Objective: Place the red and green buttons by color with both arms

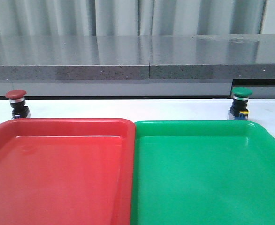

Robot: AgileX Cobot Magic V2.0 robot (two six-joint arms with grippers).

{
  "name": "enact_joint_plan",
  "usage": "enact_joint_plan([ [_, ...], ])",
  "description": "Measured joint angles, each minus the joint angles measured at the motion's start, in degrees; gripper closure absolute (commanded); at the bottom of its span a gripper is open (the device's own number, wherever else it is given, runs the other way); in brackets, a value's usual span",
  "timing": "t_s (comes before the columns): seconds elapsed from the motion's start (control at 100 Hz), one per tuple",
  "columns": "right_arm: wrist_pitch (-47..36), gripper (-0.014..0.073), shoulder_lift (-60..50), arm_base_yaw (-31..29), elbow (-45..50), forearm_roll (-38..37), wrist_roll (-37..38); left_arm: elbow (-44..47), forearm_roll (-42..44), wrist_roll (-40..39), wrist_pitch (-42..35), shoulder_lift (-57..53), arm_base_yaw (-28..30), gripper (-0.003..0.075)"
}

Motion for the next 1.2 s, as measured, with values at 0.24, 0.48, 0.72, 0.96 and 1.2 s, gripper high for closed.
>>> enact_joint_plan([
  [0.24, 0.0, 0.0658, 0.0, 0.0, 0.0, 0.0, 0.0, -5.7, -1.8, 0.0, 0.1, 10.7, 0.0, 0.0102],
  [0.48, 0.0, 0.0658, 0.0, 0.0, 0.0, 0.0, 0.2, -14.6, -2.1, 0.0, 1.8, 22.6, 0.0, 0.0101],
  [0.72, 0.0, 0.0658, 0.0, 0.0, 0.0, 0.0, 0.2, -27.9, -3.7, 0.0, 10.5, 35.9, 0.0, 0.0101],
  [0.96, 0.0, 0.0658, 0.0, 0.0, 0.0, 0.0, 0.2, -42.6, -5.7, 0.0, 22.5, 50.7, 0.0, 0.0102],
  [1.2, 0.0, 0.0658, 0.0, 0.0, 0.0, 0.0, 0.2, -54.5, -6.1, 0.0, 31.1, 64.9, 0.0, 0.0102],
])
